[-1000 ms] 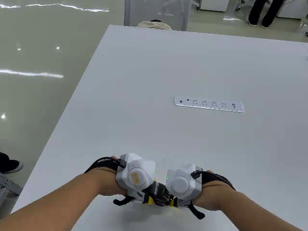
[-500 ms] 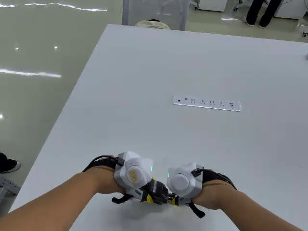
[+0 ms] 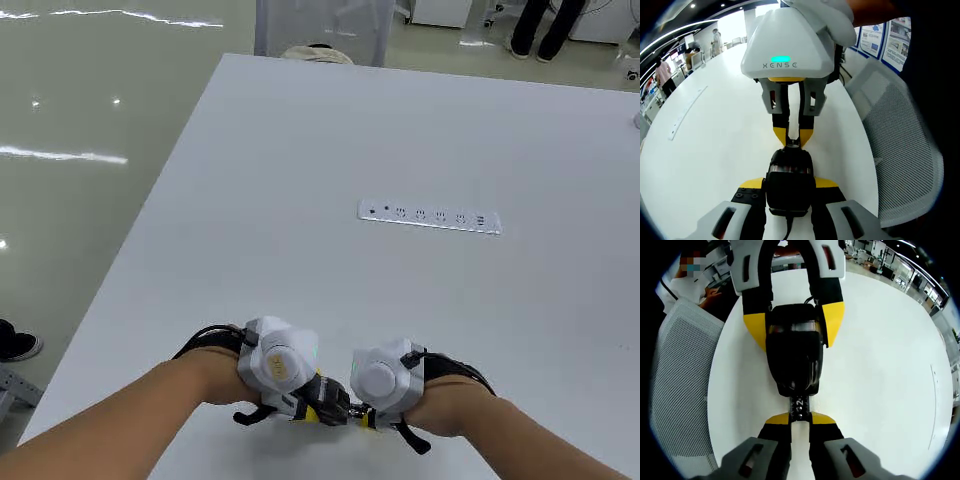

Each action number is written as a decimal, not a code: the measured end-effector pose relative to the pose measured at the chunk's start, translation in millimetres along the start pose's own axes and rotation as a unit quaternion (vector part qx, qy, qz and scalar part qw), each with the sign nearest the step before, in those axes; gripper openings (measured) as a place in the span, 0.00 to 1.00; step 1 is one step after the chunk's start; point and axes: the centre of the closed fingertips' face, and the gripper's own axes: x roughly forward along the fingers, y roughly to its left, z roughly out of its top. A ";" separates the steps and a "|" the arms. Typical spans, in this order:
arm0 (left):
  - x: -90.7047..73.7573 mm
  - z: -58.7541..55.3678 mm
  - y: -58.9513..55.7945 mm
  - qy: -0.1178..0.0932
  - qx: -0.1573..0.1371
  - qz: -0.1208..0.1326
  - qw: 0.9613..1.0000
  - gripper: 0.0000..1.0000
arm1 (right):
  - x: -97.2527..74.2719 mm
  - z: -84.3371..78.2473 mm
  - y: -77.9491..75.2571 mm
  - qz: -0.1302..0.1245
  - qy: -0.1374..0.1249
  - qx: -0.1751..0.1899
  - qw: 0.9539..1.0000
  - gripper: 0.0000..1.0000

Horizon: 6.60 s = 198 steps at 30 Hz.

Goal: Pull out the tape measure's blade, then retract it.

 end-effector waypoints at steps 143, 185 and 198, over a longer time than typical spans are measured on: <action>2.6 1.7 -1.0 0.004 -0.001 0.005 1.000 0.30 | -31.0 -81.9 -1.6 -0.005 0.059 0.035 0.998 0.11; 2.3 2.1 -1.9 0.003 -0.007 0.005 1.000 0.31 | -40.3 -106.6 -1.1 -0.007 0.069 0.042 0.997 0.11; 2.9 2.5 -0.9 0.001 -0.009 0.006 1.000 0.31 | -42.3 -111.7 -1.7 -0.008 0.068 0.046 0.997 0.11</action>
